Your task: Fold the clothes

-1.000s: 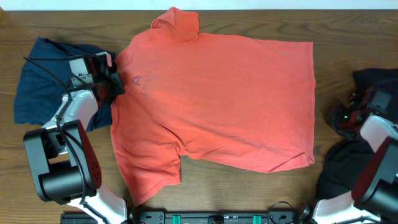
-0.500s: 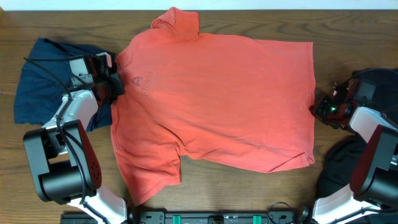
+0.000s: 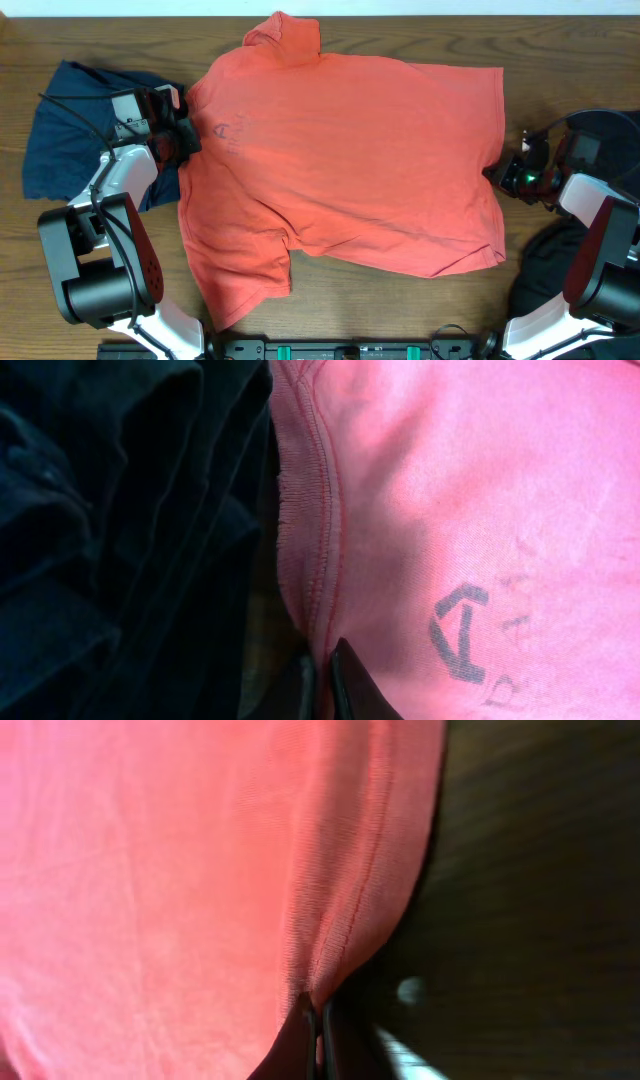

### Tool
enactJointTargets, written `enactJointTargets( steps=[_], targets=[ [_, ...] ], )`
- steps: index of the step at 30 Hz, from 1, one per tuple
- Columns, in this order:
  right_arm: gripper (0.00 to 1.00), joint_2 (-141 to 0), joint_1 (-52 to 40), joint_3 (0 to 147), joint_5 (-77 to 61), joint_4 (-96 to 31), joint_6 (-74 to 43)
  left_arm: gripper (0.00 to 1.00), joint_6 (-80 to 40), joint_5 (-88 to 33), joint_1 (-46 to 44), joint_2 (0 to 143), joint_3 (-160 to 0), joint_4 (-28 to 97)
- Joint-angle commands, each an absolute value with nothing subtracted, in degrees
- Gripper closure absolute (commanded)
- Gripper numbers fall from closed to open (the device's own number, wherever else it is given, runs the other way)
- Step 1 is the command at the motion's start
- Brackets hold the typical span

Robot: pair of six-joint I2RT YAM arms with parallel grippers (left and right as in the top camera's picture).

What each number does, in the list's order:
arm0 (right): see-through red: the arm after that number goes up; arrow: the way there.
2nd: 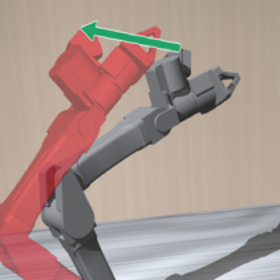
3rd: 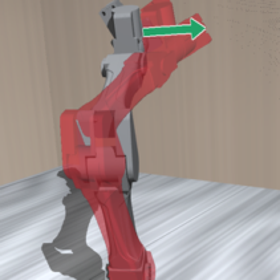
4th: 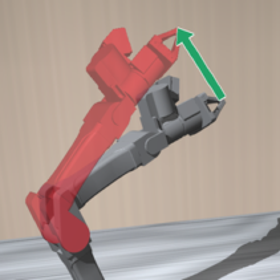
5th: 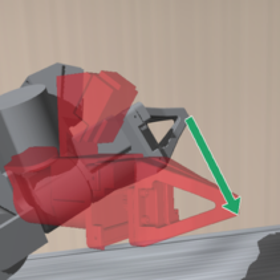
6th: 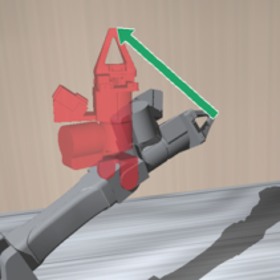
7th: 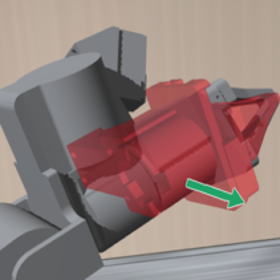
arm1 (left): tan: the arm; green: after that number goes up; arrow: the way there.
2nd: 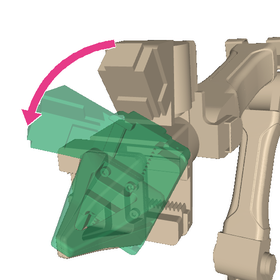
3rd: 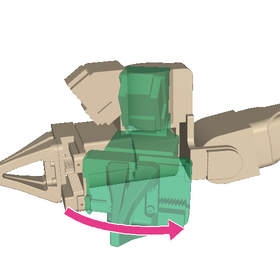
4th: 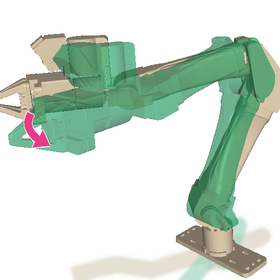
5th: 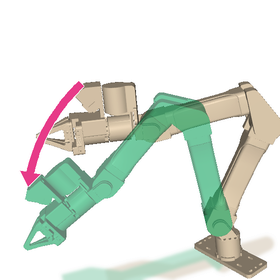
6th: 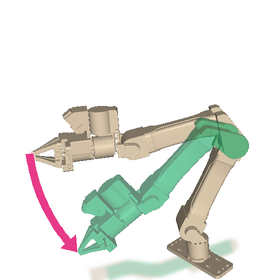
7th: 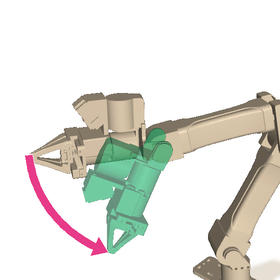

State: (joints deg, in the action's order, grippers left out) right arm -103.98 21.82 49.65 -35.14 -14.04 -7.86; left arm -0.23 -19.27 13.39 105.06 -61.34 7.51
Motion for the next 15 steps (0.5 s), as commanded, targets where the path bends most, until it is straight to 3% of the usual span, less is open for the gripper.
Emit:
enactJointTargets(
  steps=[1,15],
  targets=[
    [0.98,-102.3,21.1,49.1,-38.2,-13.9,-4.9,0.93,-1.2,-18.5,13.6,104.1,-62.6,7.7],
    [0.97,-94.0,20.4,49.1,-30.6,-16.4,-9.2,0.93,-1.2,-18.5,13.6,104.1,-62.6,7.7]
  ],
)
